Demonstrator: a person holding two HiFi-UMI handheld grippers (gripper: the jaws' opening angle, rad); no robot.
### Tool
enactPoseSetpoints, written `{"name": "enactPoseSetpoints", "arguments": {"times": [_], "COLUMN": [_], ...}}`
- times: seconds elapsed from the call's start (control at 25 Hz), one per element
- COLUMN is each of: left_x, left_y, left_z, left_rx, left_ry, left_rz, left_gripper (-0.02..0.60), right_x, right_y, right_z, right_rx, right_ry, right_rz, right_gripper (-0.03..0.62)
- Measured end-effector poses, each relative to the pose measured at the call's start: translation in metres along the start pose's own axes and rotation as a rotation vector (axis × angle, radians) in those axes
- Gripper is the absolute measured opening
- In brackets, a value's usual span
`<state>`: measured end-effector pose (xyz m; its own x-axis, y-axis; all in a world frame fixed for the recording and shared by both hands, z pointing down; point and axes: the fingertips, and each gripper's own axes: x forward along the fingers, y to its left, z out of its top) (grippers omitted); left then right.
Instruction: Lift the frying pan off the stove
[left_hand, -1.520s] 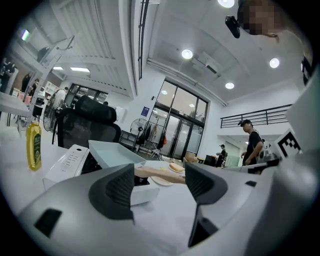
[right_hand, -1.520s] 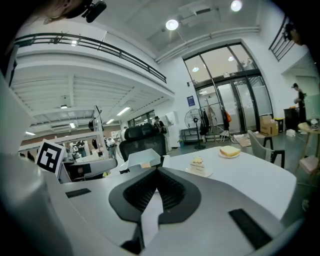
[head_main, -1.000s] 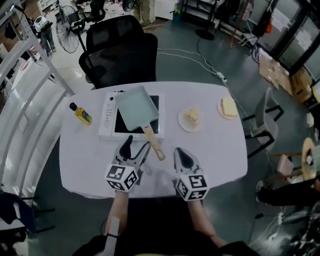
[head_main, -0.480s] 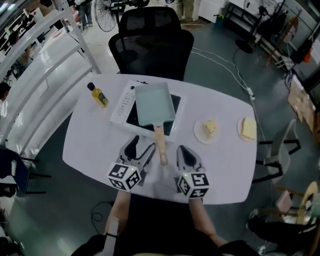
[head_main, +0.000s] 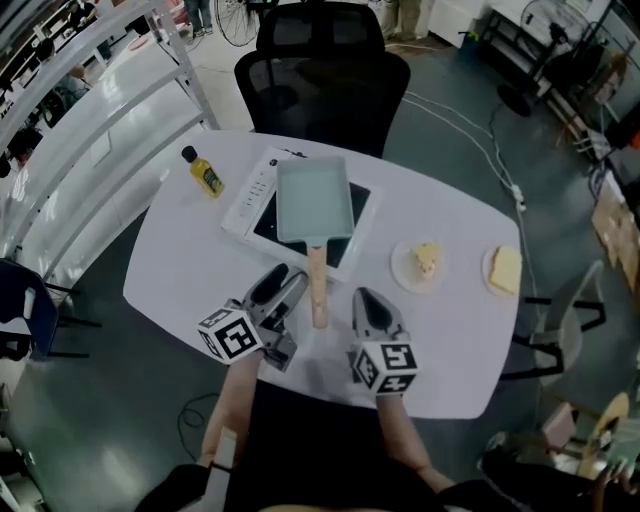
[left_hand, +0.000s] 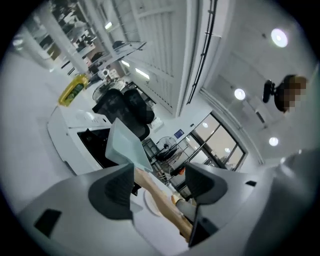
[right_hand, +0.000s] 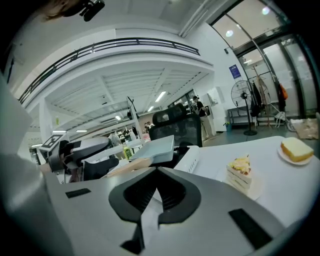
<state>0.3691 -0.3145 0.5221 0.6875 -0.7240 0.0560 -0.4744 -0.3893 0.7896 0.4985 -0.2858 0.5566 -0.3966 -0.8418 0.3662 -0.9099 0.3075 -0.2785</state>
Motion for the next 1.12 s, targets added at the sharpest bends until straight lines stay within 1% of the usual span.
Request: {"name": "enactPoseSetpoints", "arguments": {"times": [0.08,0.24,0.4,0.48,0.56,0.68,0.76,0.84,0.96,1.0,1.04,1.12], "left_x": [0.007,0.021,0.033,0.039,0.044,0.051,0.056,0.06,0.064,0.064,0.063,0.063], "left_y": [0.002,0.006,0.009,0.01,0.006,-0.001,-0.005,-0.007,-0.01,-0.01,-0.01,-0.01], "left_z": [-0.002,-0.012,-0.026,-0.034,-0.04,-0.042,-0.044,-0.047,-0.054,-0.056,-0.057,-0.058], "left_rx": [-0.059,-0.134,-0.275,-0.307,-0.361,-0.454,-0.502,-0.527,-0.522,-0.509,-0.498,-0.489], "left_ry": [0.016,0.074,0.135,0.181,0.216,0.24,0.257,0.283,0.33,0.342,0.351,0.367], "left_rz": [-0.011,-0.006,-0.026,-0.051,-0.082,-0.149,-0.201,-0.24,-0.258,-0.253,-0.245,-0.233], "left_gripper": [0.305,0.305,0.305,0.305,0.305,0.305,0.305,0.305,0.302,0.251,0.15,0.129], "right_x": [-0.001,-0.005,-0.008,-0.009,-0.011,-0.012,-0.013,-0.013,-0.014,-0.014,-0.014,-0.013], "right_y": [-0.003,-0.007,-0.009,-0.009,-0.009,-0.009,-0.01,-0.01,-0.013,-0.014,-0.014,-0.014], "right_z": [0.0,0.001,-0.005,-0.008,-0.009,-0.011,-0.012,-0.013,-0.014,-0.015,-0.016,-0.016], "right_rx": [0.008,0.03,0.034,0.036,0.039,0.037,0.033,0.029,0.027,0.026,0.024,0.02], "right_ry": [-0.001,-0.01,-0.001,0.001,0.001,0.004,0.008,0.011,0.013,0.015,0.018,0.021], "right_rz": [0.005,0.011,0.015,0.016,0.018,0.018,0.018,0.019,0.015,0.013,0.013,0.013], "right_gripper": [0.005,0.005,0.005,0.005,0.005,0.005,0.005,0.005,0.005,0.005,0.005,0.005]}}
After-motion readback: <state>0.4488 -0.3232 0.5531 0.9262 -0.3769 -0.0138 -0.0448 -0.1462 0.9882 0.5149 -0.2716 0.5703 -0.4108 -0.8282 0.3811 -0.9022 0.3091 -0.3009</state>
